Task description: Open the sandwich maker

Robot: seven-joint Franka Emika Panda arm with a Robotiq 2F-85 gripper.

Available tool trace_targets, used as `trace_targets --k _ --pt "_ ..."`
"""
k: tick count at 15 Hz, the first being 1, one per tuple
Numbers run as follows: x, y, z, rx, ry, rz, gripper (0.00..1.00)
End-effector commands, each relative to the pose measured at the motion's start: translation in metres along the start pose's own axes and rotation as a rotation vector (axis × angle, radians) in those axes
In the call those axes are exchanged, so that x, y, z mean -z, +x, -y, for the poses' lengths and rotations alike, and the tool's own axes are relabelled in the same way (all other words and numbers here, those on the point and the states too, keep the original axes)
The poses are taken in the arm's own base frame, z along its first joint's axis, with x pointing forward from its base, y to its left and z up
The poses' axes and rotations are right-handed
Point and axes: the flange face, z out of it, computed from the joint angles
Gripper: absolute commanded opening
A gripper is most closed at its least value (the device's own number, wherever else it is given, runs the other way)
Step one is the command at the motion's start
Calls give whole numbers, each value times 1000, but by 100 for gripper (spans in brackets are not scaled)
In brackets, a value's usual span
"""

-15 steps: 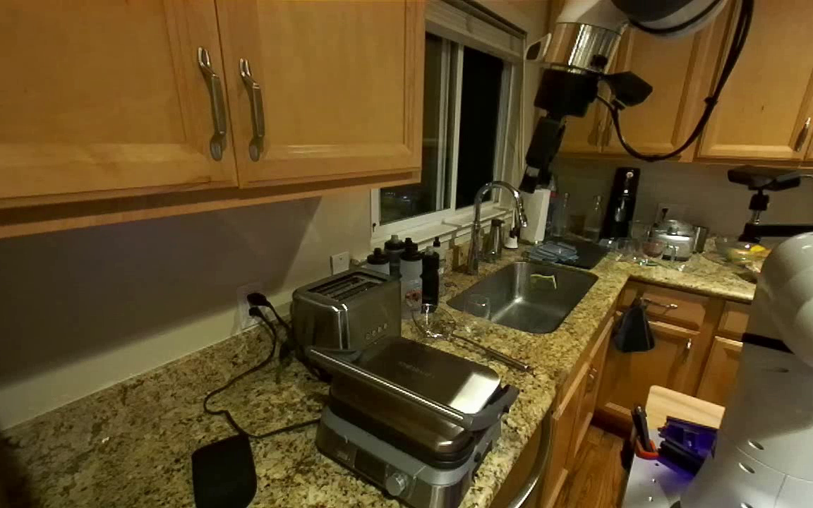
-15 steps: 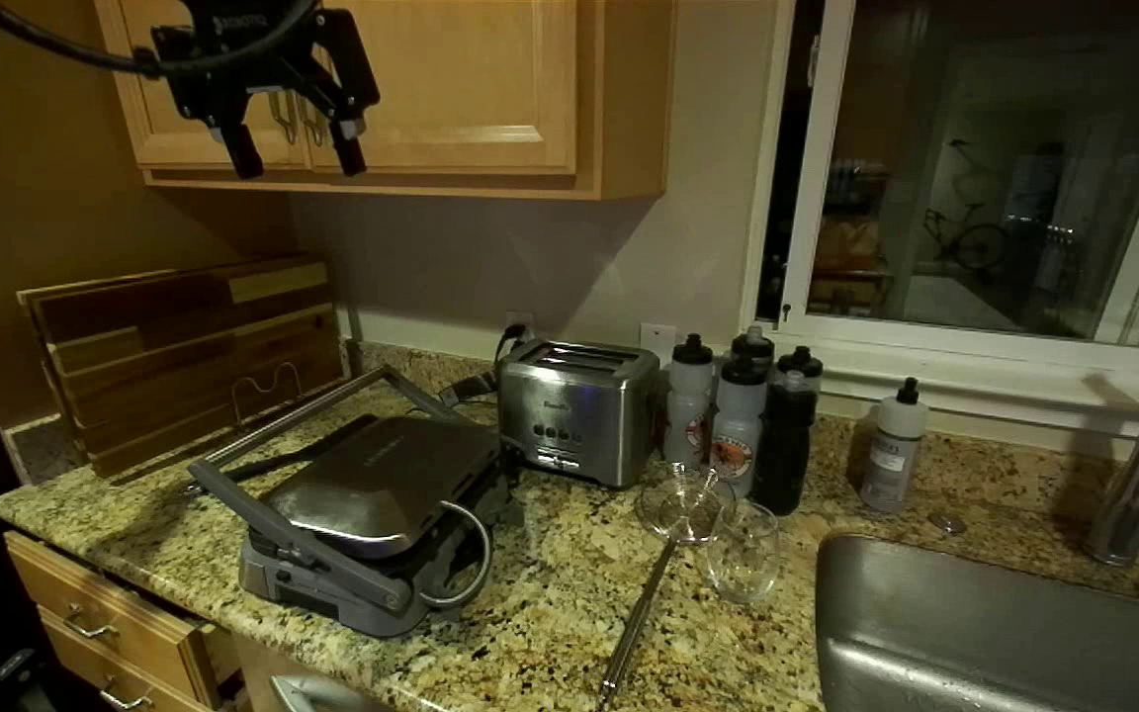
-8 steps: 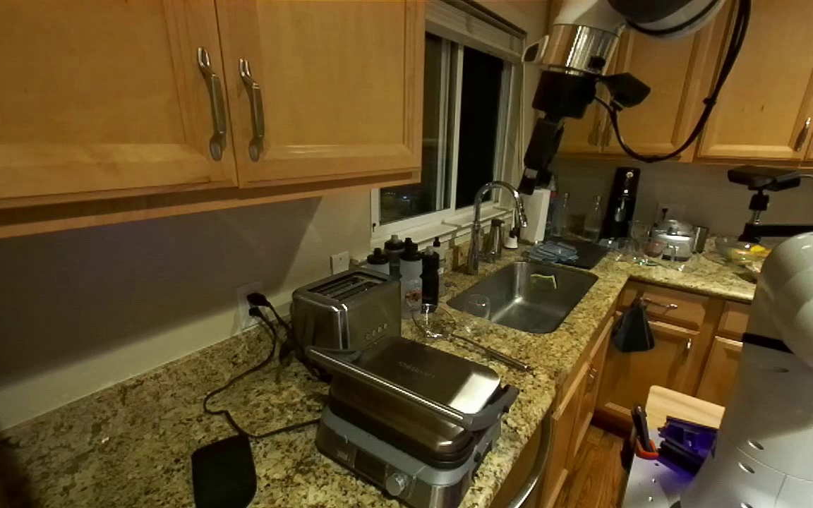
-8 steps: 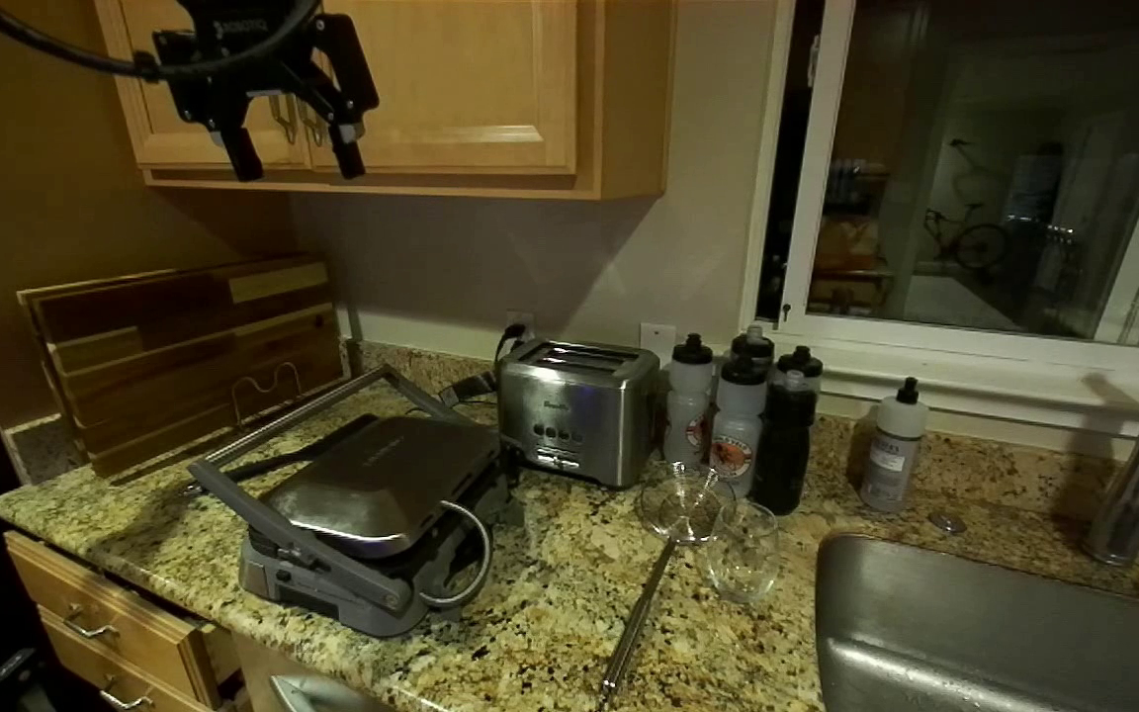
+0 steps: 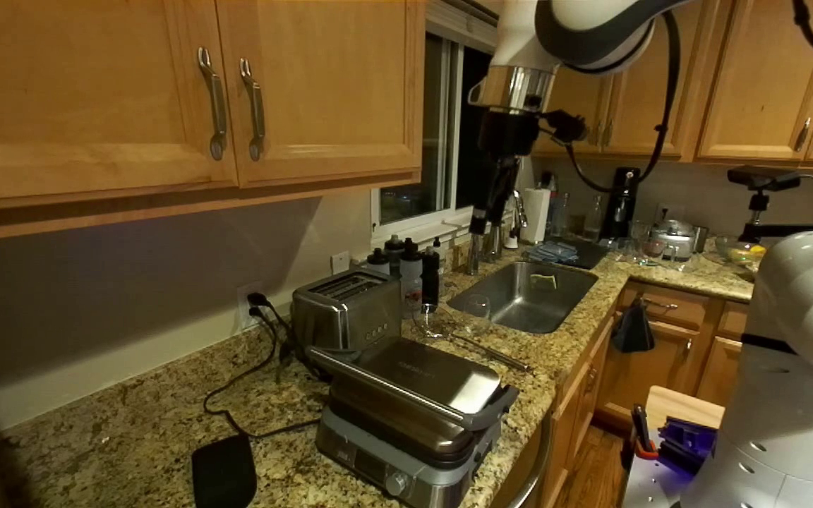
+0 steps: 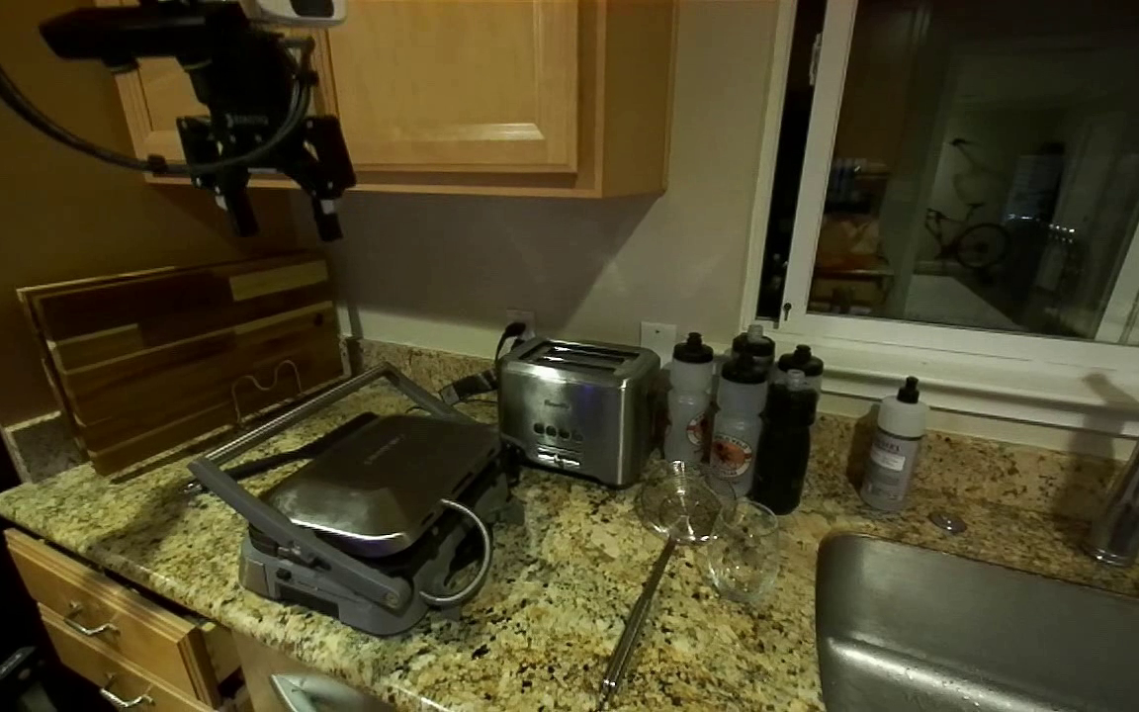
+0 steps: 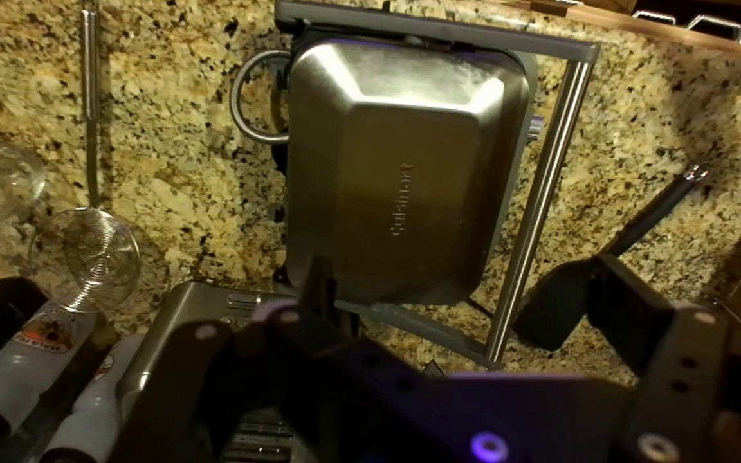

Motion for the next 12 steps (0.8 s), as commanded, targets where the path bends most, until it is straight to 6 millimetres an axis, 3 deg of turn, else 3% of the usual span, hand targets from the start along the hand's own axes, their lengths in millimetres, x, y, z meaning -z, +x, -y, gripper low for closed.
trace_targets --k 1,6,8,9,12 --pt "-35 30 23 -26 13 11 100" --pt "-96 72 40 15 -9 41 100" --pt "-104 82 41 59 -3 66 100" --pt "-102 68 38 37 -2 62 100" --pt "-110 83 40 45 3 75 100"
